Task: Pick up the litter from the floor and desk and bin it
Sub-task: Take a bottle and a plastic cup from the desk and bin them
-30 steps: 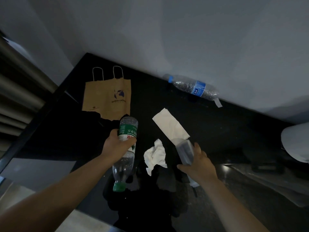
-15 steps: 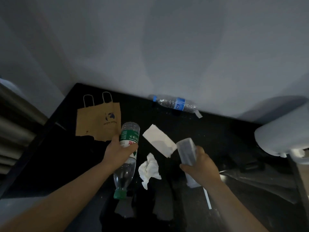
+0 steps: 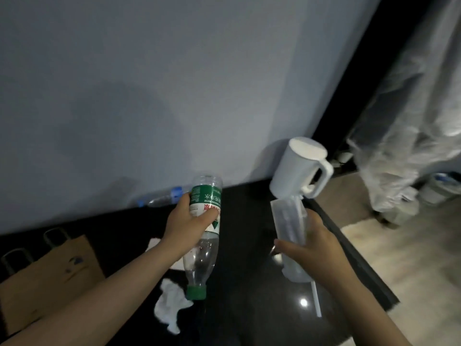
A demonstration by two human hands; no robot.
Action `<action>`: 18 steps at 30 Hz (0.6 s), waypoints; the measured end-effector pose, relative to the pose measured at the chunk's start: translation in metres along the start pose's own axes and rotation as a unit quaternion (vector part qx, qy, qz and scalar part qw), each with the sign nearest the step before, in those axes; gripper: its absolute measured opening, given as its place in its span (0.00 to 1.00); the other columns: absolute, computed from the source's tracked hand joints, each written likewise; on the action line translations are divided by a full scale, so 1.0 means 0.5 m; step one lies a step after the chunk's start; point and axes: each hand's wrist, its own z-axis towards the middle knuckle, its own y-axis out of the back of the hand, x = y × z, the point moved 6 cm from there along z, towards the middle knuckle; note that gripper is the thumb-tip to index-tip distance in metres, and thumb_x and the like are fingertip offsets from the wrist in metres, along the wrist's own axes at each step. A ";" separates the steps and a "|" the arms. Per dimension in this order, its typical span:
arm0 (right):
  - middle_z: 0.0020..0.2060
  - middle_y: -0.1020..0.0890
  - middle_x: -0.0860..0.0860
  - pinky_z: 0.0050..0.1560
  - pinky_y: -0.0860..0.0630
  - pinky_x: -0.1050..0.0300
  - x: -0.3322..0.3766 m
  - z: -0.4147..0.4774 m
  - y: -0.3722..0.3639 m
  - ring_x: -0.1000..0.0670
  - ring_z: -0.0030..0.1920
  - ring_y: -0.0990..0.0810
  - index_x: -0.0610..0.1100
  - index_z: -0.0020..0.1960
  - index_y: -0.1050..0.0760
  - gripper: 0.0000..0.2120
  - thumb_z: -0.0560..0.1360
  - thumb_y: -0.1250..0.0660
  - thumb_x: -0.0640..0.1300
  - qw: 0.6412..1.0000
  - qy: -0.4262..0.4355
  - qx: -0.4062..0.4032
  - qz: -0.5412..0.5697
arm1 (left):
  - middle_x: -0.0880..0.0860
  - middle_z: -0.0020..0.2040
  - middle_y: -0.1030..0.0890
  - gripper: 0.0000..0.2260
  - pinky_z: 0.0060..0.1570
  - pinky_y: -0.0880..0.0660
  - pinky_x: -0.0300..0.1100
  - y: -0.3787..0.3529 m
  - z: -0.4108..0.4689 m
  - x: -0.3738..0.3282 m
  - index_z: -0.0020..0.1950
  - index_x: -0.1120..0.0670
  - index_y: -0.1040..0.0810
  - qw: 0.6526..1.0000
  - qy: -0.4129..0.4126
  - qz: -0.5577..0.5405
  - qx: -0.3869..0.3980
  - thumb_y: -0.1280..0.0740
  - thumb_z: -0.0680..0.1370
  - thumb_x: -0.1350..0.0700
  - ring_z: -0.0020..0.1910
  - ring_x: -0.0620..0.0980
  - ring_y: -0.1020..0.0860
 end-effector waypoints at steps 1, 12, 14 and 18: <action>0.45 0.27 0.59 0.35 0.34 0.68 -0.012 -0.007 0.035 0.61 0.40 0.28 0.51 0.68 0.38 0.36 0.66 0.24 0.55 1.000 -0.004 -0.021 -0.004 | 0.51 0.47 0.19 0.17 0.36 0.24 0.39 -0.035 -0.001 -0.028 0.58 0.50 0.28 1.000 -0.019 0.000 0.024 0.28 0.72 0.56 0.41 0.47 0.19; 0.48 0.27 0.61 0.38 0.30 0.63 -0.253 -0.133 0.419 0.58 0.46 0.25 0.57 0.69 0.39 0.39 0.64 0.23 0.57 0.974 -0.088 -0.203 0.038 | 0.48 0.46 0.19 0.19 0.32 0.25 0.32 -0.466 -0.106 -0.276 0.60 0.47 0.30 0.962 -0.169 0.003 0.214 0.29 0.72 0.58 0.39 0.42 0.19; 0.47 0.28 0.62 0.39 0.29 0.61 -0.312 -0.166 0.494 0.59 0.46 0.25 0.59 0.68 0.40 0.38 0.65 0.23 0.55 0.968 -0.106 -0.224 0.047 | 0.47 0.46 0.18 0.20 0.33 0.25 0.33 -0.566 -0.136 -0.314 0.60 0.47 0.29 0.953 -0.190 0.002 0.235 0.28 0.72 0.57 0.39 0.42 0.19; 0.52 0.28 0.58 0.47 0.23 0.51 -0.431 -0.236 0.649 0.53 0.50 0.24 0.57 0.70 0.40 0.40 0.65 0.24 0.56 0.953 -0.127 -0.274 0.037 | 0.48 0.45 0.18 0.23 0.33 0.24 0.34 -0.774 -0.223 -0.382 0.57 0.43 0.29 0.934 -0.225 -0.001 0.277 0.27 0.65 0.50 0.38 0.44 0.19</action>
